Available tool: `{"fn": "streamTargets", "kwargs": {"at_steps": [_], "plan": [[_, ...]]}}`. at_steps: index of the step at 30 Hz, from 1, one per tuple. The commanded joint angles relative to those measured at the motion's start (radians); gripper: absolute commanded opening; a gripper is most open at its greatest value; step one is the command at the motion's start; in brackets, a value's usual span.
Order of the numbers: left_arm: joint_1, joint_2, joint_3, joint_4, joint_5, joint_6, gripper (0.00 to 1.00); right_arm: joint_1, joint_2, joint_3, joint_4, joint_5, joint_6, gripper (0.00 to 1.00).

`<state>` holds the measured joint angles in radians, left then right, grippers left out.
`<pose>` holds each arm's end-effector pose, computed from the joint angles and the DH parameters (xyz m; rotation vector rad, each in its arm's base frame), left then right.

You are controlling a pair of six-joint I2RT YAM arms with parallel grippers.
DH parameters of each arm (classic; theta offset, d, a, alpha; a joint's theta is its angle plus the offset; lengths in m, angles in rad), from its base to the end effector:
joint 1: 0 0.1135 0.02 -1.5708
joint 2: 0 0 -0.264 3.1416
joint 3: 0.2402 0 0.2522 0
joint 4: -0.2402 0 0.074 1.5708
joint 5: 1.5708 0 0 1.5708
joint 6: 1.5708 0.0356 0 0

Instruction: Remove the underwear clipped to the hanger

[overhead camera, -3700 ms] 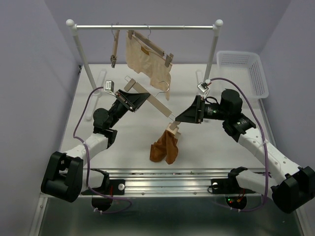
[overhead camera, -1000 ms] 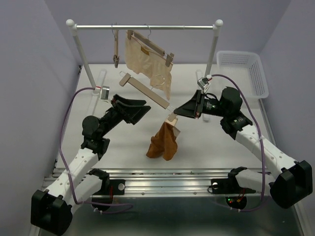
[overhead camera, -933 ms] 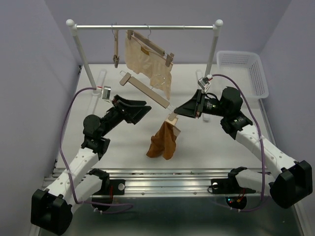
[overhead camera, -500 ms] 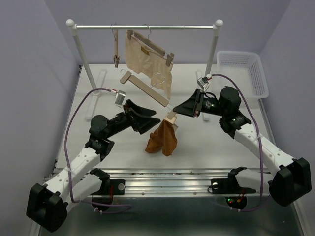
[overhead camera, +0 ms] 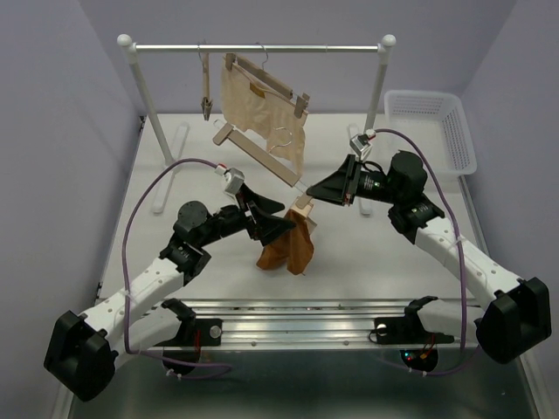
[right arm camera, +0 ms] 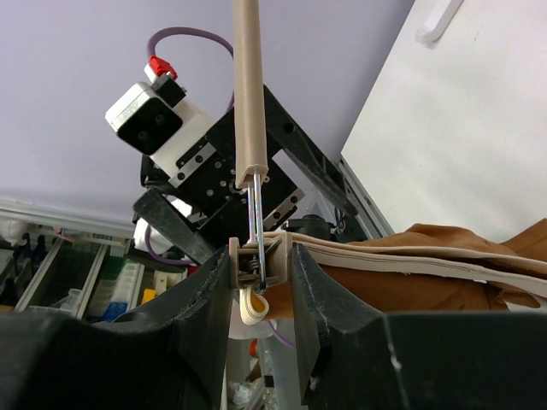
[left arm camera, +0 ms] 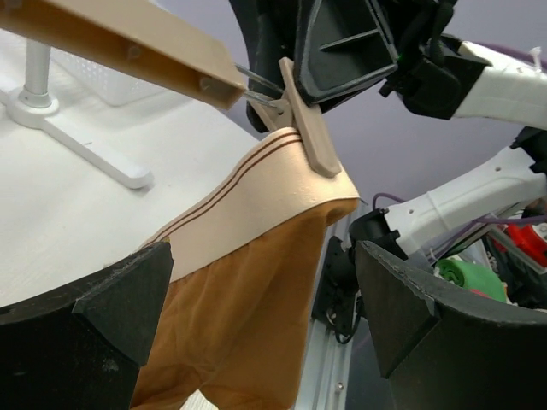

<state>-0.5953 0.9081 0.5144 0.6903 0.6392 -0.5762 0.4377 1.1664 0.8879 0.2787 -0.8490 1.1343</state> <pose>0.1577 -0.1325 0.3130 0.6151 1.3409 -1.3774 0.2293 0.1368 0.3466 -0.1467 1.9201 1.8023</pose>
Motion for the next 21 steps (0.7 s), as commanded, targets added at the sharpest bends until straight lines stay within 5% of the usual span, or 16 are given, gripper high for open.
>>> {"fn": "streamTargets", "kwargs": {"at_steps": [1, 9, 12, 15, 19, 21], "plan": [[-0.021, 0.011, 0.079, -0.003, -0.02, 0.091, 0.99, -0.004, -0.017, 0.057, 0.1, -0.004, 0.016, 0.07], [-0.095, 0.047, 0.099, 0.006, -0.012, 0.131, 0.99, -0.004, -0.008, 0.055, 0.106, 0.021, 0.008, 0.07], [-0.112, 0.064, 0.098, 0.006, -0.026, 0.133, 0.91, -0.004, -0.005, 0.055, 0.112, 0.021, 0.012, 0.07], [-0.116, 0.071, 0.099, 0.003, -0.041, 0.131, 0.52, -0.004, -0.008, 0.057, 0.112, 0.019, 0.01, 0.07], [-0.116, 0.057, 0.099, 0.002, -0.058, 0.13, 0.2, -0.004, -0.013, 0.054, 0.112, 0.021, 0.005, 0.06], [-0.116, 0.043, 0.099, -0.003, -0.064, 0.128, 0.11, -0.004, -0.013, 0.051, 0.111, 0.022, -0.001, 0.01]]}}
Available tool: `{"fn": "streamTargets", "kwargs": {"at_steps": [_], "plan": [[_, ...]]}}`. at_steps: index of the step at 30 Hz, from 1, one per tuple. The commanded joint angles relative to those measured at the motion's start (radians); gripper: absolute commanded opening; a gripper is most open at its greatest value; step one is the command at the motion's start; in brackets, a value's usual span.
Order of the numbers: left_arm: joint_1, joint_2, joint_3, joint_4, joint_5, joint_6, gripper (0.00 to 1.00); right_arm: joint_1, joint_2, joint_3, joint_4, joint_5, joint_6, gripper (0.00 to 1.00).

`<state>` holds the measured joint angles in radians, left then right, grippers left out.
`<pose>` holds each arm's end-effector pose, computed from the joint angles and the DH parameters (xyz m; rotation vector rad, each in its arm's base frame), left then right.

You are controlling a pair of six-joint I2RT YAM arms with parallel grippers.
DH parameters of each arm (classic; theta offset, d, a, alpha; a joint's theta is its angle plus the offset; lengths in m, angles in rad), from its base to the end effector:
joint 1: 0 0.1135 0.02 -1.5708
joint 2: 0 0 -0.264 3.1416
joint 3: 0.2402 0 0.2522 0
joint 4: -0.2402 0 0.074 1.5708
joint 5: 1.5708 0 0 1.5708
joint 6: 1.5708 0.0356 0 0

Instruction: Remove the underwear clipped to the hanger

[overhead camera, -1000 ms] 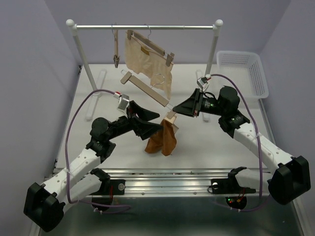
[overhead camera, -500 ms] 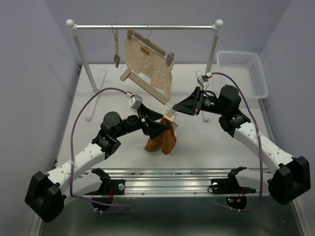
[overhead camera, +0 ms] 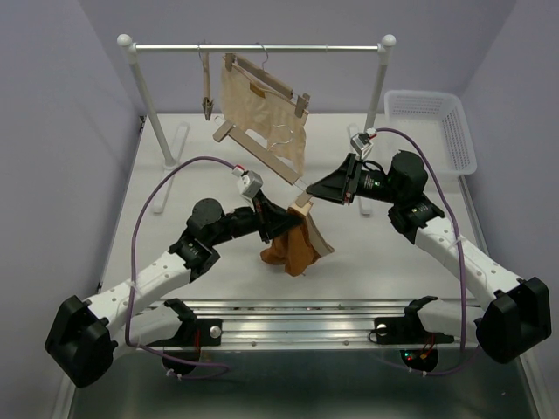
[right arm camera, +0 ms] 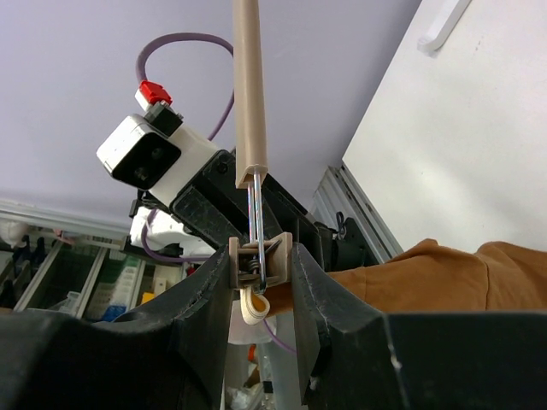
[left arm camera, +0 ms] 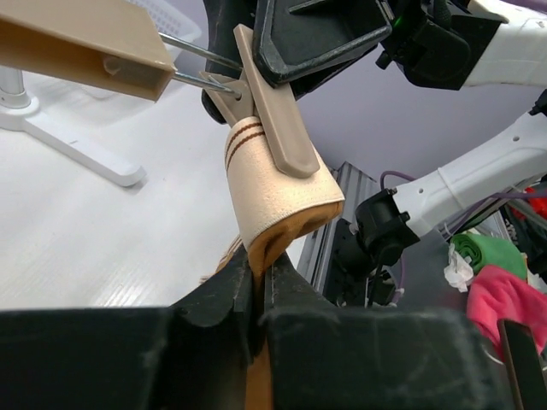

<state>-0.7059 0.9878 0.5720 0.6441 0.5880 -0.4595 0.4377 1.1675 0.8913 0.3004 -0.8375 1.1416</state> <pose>0.1576 -0.1603 0.3133 0.7133 1.3457 -1.3457 0.2299 0.1368 0.3496 -0.1441 1.8956 1.8005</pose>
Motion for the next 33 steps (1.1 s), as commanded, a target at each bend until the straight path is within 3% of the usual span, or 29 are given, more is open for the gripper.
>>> {"fn": "streamTargets", "kwargs": {"at_steps": [1, 18, 27, 33], "plan": [[-0.006, -0.043, 0.043, 0.04, -0.017, 0.012, 0.02, -0.004, -0.014, 0.047, 0.089, 0.015, -0.011, 0.01], [-0.006, -0.15, -0.007, -0.029, -0.073, 0.001, 0.0, -0.004, -0.068, 0.011, 0.069, 0.156, -0.118, 0.01], [-0.006, -0.123, -0.003, -0.038, -0.106, -0.021, 0.0, -0.004, -0.072, 0.011, 0.074, 0.175, -0.085, 0.01], [-0.009, -0.095, -0.001, 0.002, -0.054, -0.039, 0.0, -0.004, -0.078, 0.017, 0.06, 0.21, -0.135, 0.01]]}}
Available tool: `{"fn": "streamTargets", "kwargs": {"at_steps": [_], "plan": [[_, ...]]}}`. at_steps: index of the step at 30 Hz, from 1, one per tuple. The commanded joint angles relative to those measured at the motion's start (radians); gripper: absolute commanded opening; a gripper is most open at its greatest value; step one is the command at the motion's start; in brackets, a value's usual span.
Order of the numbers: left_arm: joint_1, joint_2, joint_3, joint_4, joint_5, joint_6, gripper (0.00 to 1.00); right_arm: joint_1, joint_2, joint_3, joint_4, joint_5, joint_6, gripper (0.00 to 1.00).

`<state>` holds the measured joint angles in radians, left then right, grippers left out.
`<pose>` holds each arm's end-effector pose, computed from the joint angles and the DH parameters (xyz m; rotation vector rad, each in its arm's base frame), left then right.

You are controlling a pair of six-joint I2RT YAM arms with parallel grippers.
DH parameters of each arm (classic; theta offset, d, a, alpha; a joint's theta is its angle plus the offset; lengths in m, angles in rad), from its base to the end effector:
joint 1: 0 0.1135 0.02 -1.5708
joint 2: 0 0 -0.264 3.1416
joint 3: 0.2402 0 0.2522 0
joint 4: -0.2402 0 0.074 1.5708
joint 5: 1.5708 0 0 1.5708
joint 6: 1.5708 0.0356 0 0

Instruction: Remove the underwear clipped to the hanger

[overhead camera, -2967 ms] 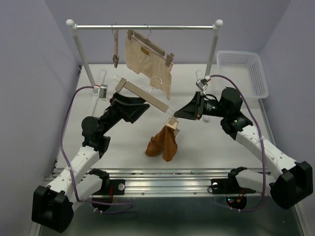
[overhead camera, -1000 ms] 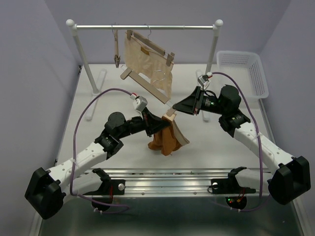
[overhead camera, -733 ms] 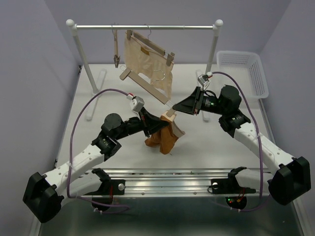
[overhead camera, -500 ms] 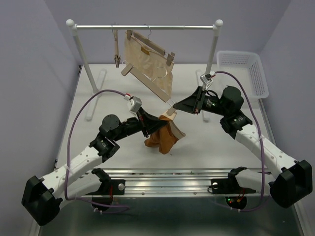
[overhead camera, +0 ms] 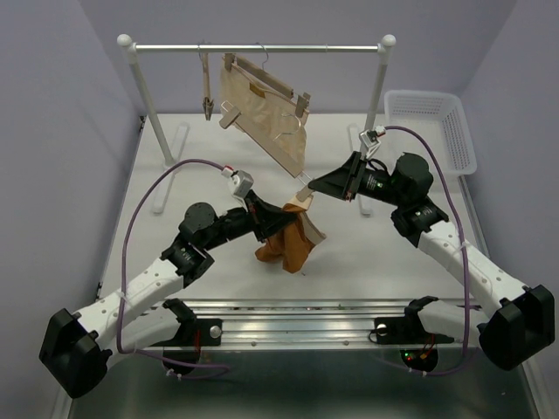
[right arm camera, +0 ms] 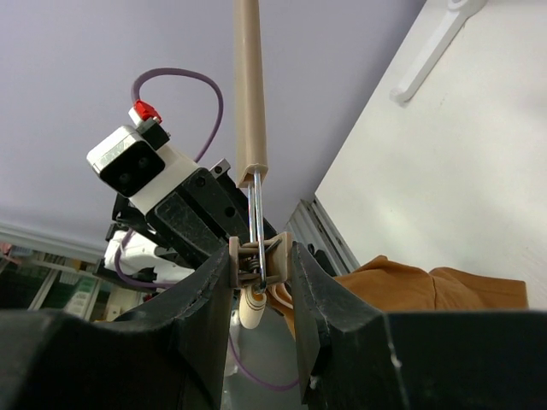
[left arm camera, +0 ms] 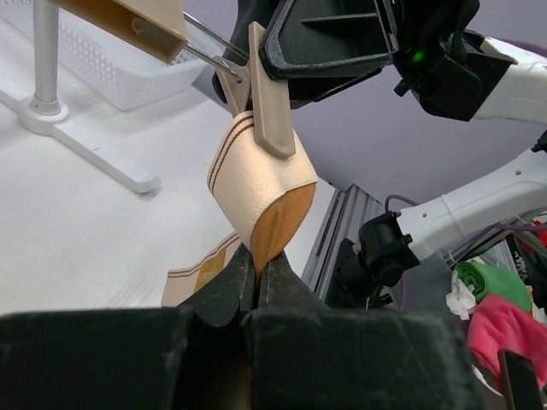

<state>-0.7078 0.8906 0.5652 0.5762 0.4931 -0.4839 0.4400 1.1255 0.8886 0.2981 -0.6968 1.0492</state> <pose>0.1466 -0.1476 0.3234 0.6107 1.3475 -1.3108 0.2251 0.1312 0.3588 -0.1145 1.7888 1.6514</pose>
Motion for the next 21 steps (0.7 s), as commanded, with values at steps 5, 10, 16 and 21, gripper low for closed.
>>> {"fn": "streamTargets", "kwargs": {"at_steps": [5, 10, 16, 21], "plan": [[-0.03, 0.022, 0.012, 0.096, 0.05, -0.022, 0.0, -0.006, -0.021, 0.018, 0.056, 0.071, -0.052, 0.01], [-0.071, 0.067, 0.038, 0.113, 0.058, -0.024, 0.0, -0.006, -0.03, -0.004, 0.075, 0.128, -0.049, 0.09], [-0.125, 0.117, 0.071, 0.12, 0.048, -0.009, 0.0, -0.006, -0.049, -0.025, 0.095, 0.177, -0.029, 0.11], [-0.131, 0.143, 0.094, 0.123, 0.041, -0.001, 0.0, -0.006, -0.052, -0.034, 0.114, 0.14, -0.031, 0.01]]}}
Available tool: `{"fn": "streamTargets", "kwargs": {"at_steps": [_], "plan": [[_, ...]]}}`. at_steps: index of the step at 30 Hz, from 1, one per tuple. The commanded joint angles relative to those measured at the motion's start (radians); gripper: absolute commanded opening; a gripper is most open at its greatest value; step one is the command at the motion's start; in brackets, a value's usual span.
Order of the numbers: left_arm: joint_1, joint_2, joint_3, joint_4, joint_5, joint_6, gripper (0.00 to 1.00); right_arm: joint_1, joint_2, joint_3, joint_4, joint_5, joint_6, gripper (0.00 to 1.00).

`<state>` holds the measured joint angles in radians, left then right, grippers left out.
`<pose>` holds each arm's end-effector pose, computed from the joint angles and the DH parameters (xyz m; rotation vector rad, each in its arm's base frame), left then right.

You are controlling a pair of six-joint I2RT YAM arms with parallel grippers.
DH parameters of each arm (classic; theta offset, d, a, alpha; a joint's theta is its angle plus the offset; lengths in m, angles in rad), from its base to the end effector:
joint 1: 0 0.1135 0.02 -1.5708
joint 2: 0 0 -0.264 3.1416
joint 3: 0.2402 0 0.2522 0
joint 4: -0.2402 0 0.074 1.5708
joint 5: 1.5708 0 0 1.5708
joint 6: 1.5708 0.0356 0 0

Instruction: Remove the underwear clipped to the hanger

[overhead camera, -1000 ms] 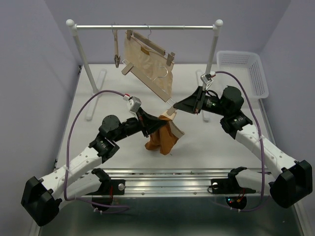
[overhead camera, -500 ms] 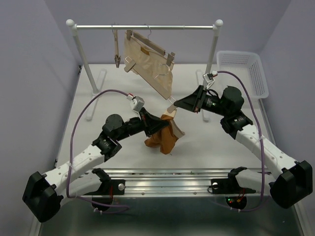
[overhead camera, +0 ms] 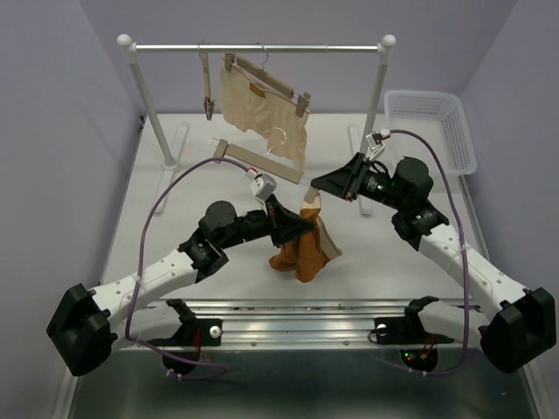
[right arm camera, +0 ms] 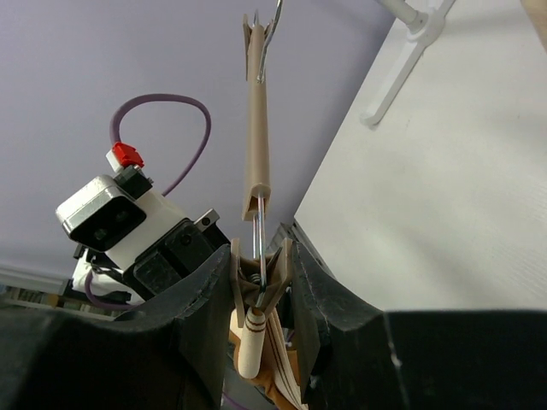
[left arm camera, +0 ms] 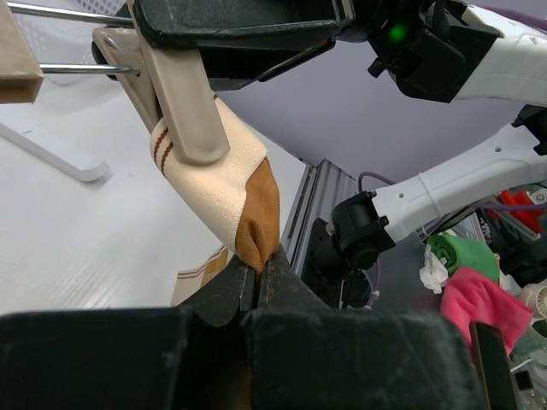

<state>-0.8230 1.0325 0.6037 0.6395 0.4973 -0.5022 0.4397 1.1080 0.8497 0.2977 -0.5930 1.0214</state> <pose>0.1476 -0.1841 0.3149 0.6926 1.3818 -1.4169 0.2248 0.1277 0.3492 -0.0299 1.7770 1.5611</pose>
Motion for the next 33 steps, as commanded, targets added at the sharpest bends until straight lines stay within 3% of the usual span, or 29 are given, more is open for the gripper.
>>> {"fn": "streamTargets", "kwargs": {"at_steps": [1, 9, 18, 22, 33], "plan": [[-0.016, 0.003, 0.057, 0.06, 0.035, 0.017, 0.0, -0.006, -0.036, 0.003, 0.112, 0.033, -0.01, 0.01], [-0.018, -0.003, 0.056, 0.058, 0.015, 0.014, 0.0, -0.006, -0.106, -0.026, 0.026, 0.209, -0.047, 0.01], [-0.031, 0.009, 0.053, 0.061, 0.017, 0.004, 0.0, -0.006, -0.109, -0.034, 0.053, 0.229, -0.043, 0.01], [-0.034, -0.002, 0.044, 0.061, 0.023, 0.005, 0.0, -0.006, -0.137, -0.052, 0.049, 0.315, -0.044, 0.01], [-0.036, -0.092, -0.015, 0.029, -0.008, -0.004, 0.0, -0.006, -0.157, 0.003, -0.018, 0.375, -0.171, 0.01]]}}
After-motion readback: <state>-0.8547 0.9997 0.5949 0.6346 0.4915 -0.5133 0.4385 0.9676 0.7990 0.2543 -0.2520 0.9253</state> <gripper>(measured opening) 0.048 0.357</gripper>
